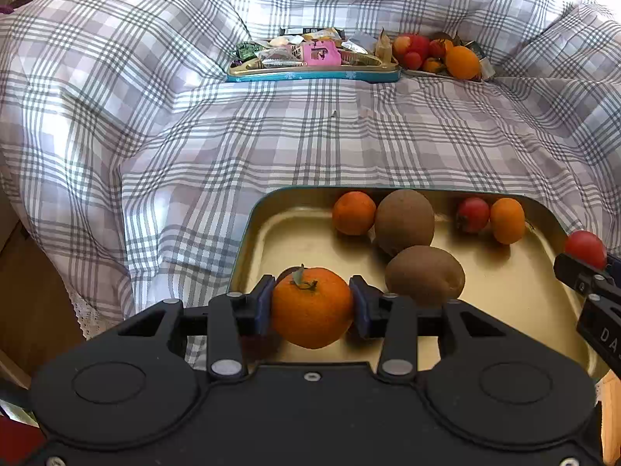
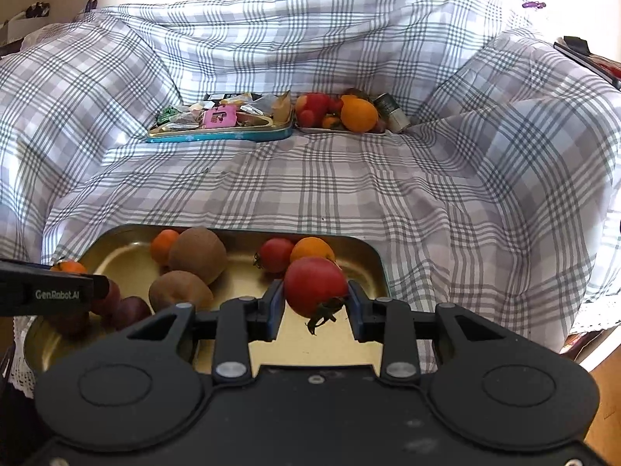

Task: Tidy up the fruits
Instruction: 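Lower the tangerine and tomato into the tray and open both tools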

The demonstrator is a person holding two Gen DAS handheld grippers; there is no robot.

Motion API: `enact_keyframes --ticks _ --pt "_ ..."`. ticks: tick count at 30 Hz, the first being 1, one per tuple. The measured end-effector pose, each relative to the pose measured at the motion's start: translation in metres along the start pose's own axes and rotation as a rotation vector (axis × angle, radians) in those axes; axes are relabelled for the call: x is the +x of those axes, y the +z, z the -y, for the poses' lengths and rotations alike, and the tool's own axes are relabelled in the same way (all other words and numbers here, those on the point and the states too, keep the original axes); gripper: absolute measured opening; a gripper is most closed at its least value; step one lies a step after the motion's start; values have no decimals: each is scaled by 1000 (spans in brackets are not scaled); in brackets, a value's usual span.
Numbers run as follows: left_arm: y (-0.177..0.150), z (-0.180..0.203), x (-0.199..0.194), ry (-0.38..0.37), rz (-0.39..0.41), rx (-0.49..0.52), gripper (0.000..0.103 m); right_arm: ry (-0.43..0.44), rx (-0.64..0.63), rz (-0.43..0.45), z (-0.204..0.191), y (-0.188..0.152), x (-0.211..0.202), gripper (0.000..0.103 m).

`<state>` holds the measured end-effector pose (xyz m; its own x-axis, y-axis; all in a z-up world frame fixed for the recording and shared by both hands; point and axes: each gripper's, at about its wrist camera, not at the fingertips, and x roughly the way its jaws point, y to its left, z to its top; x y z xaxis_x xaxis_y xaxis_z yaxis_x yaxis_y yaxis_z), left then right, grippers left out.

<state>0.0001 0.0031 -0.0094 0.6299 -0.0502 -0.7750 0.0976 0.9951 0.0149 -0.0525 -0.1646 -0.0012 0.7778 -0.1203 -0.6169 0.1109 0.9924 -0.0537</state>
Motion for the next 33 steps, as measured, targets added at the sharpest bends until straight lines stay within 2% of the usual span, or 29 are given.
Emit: enact_keyframes --ticks 23,29,33 --pt "0 -1 1 -1 -32 -7 52 15 -16 -17 -2 0 3 35" --pt "1 -2 -6 10 4 -11 51 24 -19 -6 -1 0 1 35" --pt "1 -2 -5 12 -1 -10 51 25 -32 3 -3 0 -1 35"
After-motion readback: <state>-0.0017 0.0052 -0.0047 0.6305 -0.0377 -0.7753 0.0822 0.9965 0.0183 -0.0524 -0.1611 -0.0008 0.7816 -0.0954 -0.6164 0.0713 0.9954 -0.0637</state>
